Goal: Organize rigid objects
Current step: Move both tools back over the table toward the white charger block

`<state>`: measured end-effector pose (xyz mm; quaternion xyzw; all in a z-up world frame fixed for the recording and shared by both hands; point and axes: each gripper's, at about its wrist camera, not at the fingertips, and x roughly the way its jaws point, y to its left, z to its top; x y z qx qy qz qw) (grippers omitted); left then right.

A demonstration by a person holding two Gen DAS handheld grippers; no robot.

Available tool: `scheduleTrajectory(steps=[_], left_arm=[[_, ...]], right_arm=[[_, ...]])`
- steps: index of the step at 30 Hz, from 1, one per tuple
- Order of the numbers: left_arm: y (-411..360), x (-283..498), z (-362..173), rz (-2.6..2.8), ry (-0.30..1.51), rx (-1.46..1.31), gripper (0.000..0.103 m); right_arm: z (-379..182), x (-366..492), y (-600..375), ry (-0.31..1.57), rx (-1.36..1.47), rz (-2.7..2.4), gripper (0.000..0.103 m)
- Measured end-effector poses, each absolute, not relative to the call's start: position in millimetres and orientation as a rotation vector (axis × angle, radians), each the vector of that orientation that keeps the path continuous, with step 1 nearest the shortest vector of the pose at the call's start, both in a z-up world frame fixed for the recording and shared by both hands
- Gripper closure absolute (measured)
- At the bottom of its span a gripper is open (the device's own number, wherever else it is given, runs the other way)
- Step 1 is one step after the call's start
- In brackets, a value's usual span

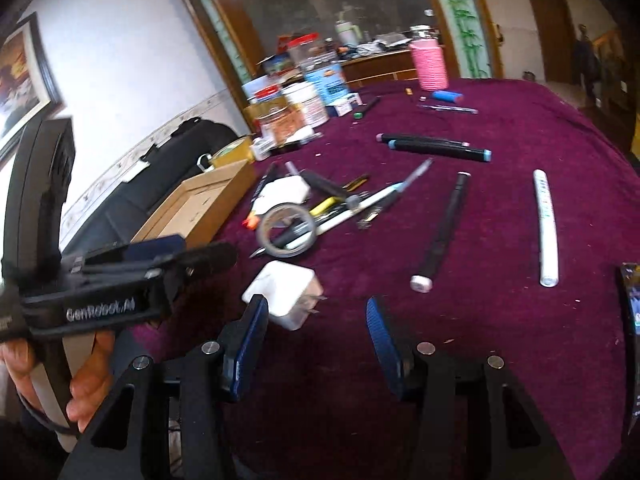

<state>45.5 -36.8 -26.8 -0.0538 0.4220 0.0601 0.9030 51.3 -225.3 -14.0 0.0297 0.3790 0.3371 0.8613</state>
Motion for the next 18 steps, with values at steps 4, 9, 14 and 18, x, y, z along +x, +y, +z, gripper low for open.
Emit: scheduleTrajectory(steps=[4, 9, 14, 18], left_arm=[[-41, 51, -32, 0.128, 0.894, -0.112, 0.024], [-46, 52, -32, 0.113, 0.891, -0.101, 0.024], [-45, 50, -37, 0.098, 0.896, -0.096, 0.024], [-42, 51, -42, 0.091, 0.905, -0.106, 0.024]], right_arm=[[-18, 54, -232, 0.808, 0.071, 0.691, 0.048], [-17, 58, -235, 0.818, 0.073, 0.675, 0.048], [-15, 71, -239, 0.844, 0.091, 0.621, 0.048], [-13, 90, -242, 0.865, 0.086, 0.536, 0.048]])
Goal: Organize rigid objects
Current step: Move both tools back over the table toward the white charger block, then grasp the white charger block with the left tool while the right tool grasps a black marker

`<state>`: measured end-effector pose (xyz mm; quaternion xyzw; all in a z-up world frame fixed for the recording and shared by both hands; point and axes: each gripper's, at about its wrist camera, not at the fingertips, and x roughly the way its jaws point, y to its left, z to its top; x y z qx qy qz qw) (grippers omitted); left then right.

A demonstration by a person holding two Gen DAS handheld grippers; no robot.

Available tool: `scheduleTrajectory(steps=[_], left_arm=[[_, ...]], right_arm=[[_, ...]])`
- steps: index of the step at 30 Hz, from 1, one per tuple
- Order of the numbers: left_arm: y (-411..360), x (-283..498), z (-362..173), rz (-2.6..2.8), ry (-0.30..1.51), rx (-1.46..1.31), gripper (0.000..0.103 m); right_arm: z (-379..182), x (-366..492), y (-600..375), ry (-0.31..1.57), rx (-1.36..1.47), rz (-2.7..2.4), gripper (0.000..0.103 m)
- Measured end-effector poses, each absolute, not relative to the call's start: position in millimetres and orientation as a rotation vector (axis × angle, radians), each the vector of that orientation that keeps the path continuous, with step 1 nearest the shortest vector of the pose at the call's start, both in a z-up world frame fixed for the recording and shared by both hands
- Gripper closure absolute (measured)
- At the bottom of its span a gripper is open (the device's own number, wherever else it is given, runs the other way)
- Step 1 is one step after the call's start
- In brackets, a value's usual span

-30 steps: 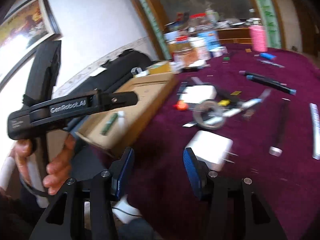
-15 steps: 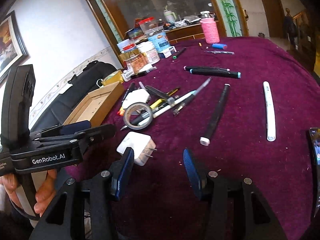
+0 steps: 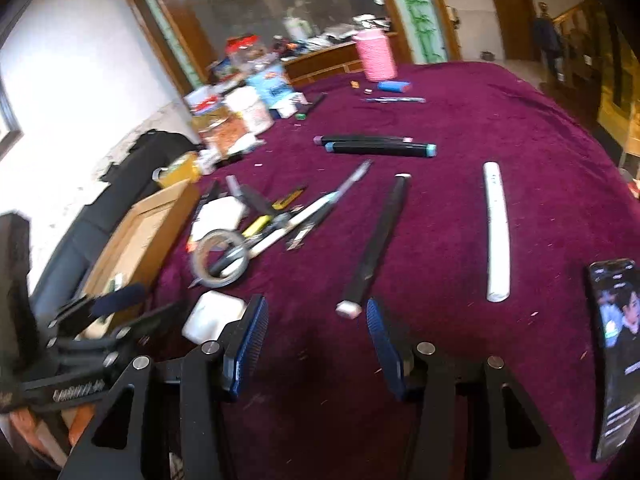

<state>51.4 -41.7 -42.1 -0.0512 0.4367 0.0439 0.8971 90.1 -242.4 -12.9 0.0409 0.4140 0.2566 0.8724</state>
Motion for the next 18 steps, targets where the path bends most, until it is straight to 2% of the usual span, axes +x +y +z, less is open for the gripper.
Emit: scheduleTrajectory(steps=[5, 8, 18], left_arm=[[-35, 47, -43, 0.065, 0.888, -0.123, 0.024], [-34, 45, -47, 0.057, 0.904, -0.122, 0.024], [-50, 56, -58, -0.029, 0.924, -0.117, 0.024]], right_arm=[[-12, 114, -241, 0.888, 0.09, 0.48, 0.05], [-14, 127, -231, 0.901, 0.073, 0.465, 0.065], [-32, 167, -229, 0.925, 0.135, 0.363, 0.067]])
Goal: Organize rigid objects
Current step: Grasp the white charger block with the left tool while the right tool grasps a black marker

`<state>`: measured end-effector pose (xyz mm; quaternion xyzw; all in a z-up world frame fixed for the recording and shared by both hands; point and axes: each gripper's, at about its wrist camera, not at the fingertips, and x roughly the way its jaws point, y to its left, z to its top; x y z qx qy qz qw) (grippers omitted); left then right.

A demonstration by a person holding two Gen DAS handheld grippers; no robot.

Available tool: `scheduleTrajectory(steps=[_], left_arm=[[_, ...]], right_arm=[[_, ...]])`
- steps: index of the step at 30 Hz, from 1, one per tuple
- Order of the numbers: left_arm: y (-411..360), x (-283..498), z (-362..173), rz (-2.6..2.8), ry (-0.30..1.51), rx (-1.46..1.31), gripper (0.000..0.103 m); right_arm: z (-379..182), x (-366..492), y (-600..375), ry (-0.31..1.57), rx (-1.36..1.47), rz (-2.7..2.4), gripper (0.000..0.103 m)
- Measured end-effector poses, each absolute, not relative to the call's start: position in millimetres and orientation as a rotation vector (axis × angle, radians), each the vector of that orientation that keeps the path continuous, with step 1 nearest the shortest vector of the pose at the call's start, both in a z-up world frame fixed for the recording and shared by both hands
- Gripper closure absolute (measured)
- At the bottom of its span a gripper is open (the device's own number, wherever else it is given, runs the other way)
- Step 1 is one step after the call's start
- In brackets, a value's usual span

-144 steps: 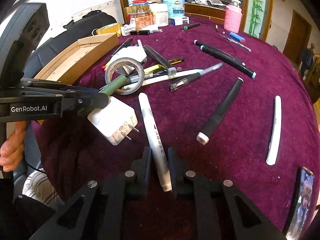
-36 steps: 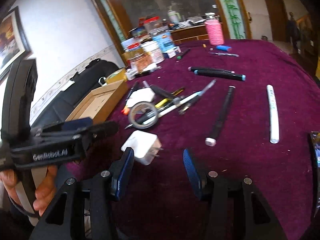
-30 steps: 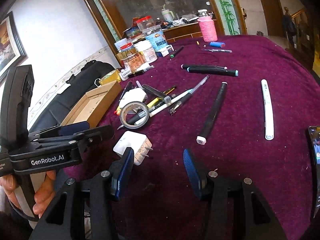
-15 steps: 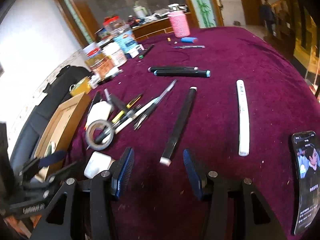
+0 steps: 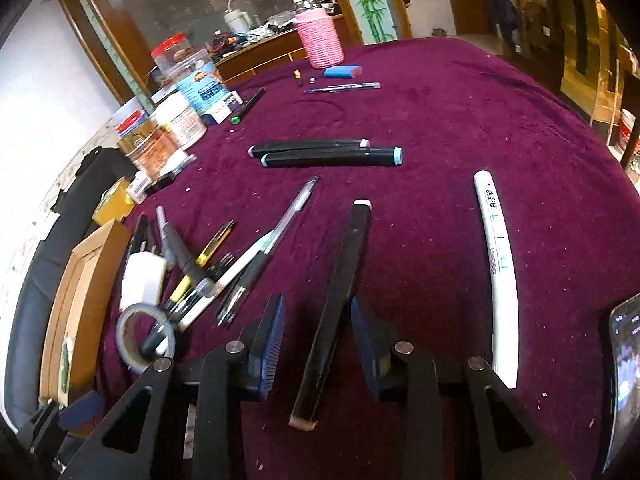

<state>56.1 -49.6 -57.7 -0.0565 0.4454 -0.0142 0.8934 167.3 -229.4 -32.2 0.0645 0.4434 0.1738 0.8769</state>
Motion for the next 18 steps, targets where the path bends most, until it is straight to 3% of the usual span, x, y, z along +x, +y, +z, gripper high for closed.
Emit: scheduleTrajectory(steps=[3, 5, 7, 10, 12, 18], left_arm=[[-56, 66, -67, -0.013, 0.953, -0.092, 0.024], [-55, 72, -75, 0.007, 0.97, -0.097, 0.024], [-52, 74, -79, 0.012, 0.972, -0.126, 0.026], [-50, 74, -78, 0.009, 0.962, -0.136, 0.038], [-49, 74, -78, -0.03, 0.972, -0.17, 0.052], [-52, 74, -79, -0.039, 0.977, -0.177, 0.05]], right_arm=[[-36, 172, -229, 0.93, 0.133, 0.343, 0.07], [-39, 174, -225, 0.944, 0.102, 0.321, 0.08], [-40, 175, -223, 0.936, 0.086, 0.318, 0.083], [-41, 174, -222, 0.93, 0.081, 0.313, 0.084], [-41, 174, -222, 0.929, 0.077, 0.312, 0.084], [-41, 174, -222, 0.929, 0.093, 0.319, 0.084]])
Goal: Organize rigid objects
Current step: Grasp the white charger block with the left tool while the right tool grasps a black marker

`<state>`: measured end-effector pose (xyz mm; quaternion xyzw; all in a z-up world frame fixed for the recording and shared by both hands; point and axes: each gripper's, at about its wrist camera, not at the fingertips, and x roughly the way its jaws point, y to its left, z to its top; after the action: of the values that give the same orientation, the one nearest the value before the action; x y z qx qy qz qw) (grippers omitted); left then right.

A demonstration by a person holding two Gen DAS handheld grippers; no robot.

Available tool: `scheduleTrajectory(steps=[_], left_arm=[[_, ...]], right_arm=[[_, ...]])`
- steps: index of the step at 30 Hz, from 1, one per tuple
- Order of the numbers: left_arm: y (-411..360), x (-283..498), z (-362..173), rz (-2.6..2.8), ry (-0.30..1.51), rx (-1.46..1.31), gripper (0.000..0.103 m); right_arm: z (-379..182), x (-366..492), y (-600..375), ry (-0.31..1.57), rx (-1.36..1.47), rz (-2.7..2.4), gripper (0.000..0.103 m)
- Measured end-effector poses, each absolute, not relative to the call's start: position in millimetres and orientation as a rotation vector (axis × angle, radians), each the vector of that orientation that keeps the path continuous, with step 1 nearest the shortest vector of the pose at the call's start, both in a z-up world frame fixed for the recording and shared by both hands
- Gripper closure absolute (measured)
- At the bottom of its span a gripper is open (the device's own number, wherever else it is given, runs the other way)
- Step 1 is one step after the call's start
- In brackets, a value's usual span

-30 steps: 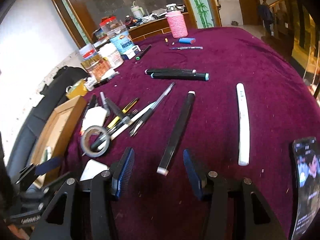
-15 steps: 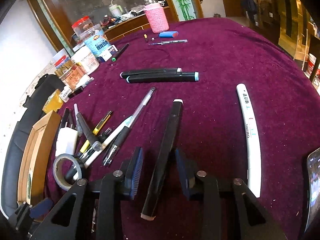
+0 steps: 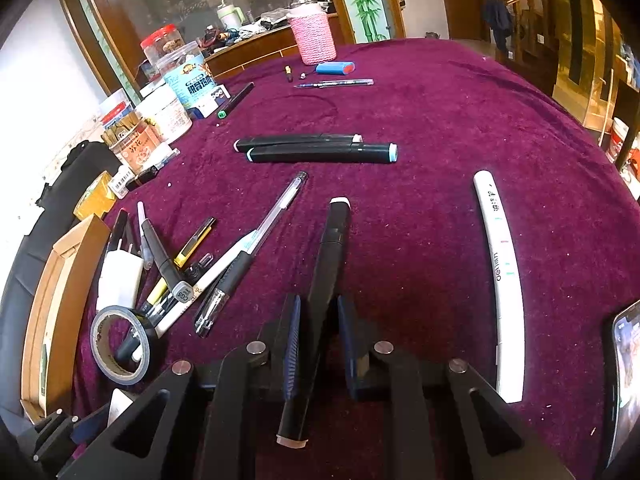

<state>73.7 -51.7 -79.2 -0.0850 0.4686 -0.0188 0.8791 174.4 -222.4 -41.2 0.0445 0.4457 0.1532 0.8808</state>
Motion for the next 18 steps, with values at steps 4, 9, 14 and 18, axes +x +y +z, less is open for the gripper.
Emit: scheduleTrajectory(steps=[4, 9, 14, 18], left_arm=[[-52, 75, -82, -0.046, 0.976, -0.19, 0.049], [-43, 75, -82, -0.056, 0.97, -0.229, 0.05], [-34, 66, -80, -0.066, 0.975, -0.312, 0.051], [-25, 55, -67, -0.079, 0.948, -0.354, 0.051]], right_arm=[[-42, 175, -224, 0.927, 0.105, 0.338, 0.084], [-43, 175, -225, 0.927, 0.118, 0.35, 0.085], [-43, 176, -227, 0.942, 0.139, 0.381, 0.086], [-37, 172, -228, 0.909, 0.145, 0.39, 0.087]])
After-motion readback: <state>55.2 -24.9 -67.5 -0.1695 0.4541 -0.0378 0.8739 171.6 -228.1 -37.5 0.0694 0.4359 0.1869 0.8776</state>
